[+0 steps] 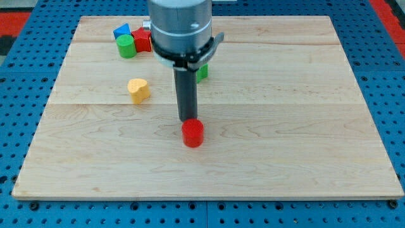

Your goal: Place your arm at the top right of the green star

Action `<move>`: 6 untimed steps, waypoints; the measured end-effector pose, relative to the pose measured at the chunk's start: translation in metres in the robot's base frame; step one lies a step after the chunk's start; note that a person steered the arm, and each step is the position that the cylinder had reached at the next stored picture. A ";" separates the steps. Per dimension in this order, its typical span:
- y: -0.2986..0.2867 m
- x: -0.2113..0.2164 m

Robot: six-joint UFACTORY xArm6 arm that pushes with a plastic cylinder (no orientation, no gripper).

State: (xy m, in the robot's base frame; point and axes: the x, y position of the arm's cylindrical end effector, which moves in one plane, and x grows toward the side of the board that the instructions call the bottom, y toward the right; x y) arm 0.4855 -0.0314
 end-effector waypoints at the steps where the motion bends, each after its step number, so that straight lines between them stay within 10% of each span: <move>1: -0.012 0.019; 2: 0.018 0.041; 6: 0.094 -0.096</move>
